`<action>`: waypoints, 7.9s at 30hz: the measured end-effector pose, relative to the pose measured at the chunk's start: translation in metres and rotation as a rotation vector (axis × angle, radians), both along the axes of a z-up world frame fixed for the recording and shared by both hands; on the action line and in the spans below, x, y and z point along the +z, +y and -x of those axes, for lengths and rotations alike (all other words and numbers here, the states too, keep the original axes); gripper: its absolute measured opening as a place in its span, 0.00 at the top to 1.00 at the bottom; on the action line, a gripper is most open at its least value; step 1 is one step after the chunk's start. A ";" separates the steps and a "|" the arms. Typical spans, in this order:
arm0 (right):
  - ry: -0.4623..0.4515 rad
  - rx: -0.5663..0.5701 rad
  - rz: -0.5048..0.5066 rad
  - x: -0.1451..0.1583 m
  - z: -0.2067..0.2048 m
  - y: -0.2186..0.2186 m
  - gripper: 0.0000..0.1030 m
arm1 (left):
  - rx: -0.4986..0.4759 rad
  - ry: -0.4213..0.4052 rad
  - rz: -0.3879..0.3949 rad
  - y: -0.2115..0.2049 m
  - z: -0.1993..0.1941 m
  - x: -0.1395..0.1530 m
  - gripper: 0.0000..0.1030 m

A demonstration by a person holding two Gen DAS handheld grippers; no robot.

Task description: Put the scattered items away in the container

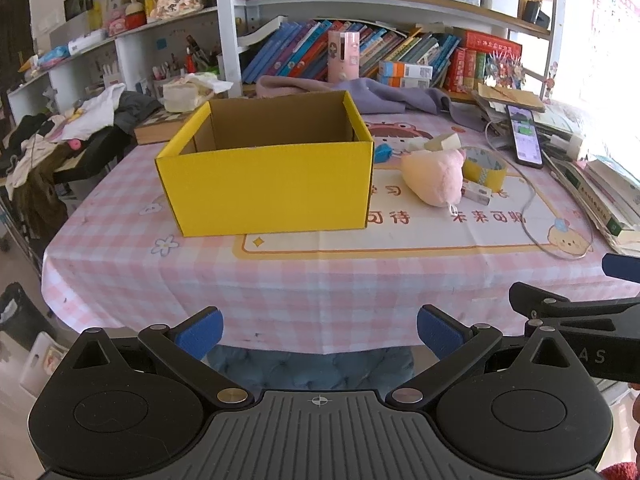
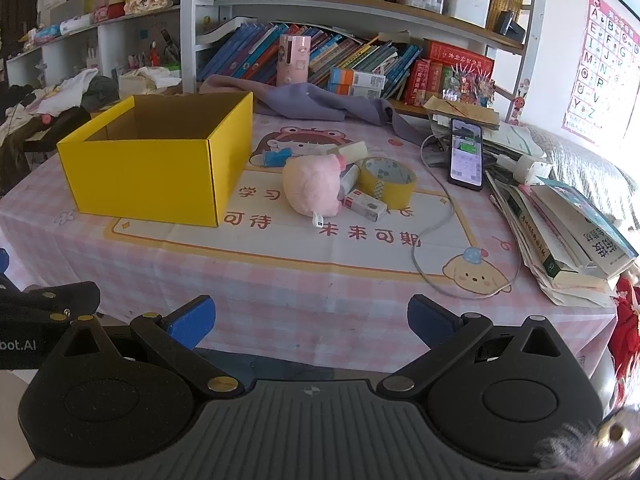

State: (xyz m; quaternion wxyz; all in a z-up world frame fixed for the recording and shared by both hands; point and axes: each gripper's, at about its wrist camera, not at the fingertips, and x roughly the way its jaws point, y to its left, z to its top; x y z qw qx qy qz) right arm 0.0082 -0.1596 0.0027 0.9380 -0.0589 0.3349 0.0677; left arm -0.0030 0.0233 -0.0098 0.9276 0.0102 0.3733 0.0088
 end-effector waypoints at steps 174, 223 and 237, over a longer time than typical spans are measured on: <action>0.081 0.066 -0.004 -0.006 -0.194 -0.052 0.22 | -0.239 -0.021 0.123 -0.072 -0.165 -0.014 0.42; 0.127 0.186 -0.041 -0.016 -0.051 0.079 0.22 | -0.067 0.029 0.119 0.071 -0.035 -0.017 0.42; 0.138 0.272 -0.027 -0.018 -0.051 0.103 0.22 | 0.007 0.036 0.128 0.090 -0.026 -0.020 0.42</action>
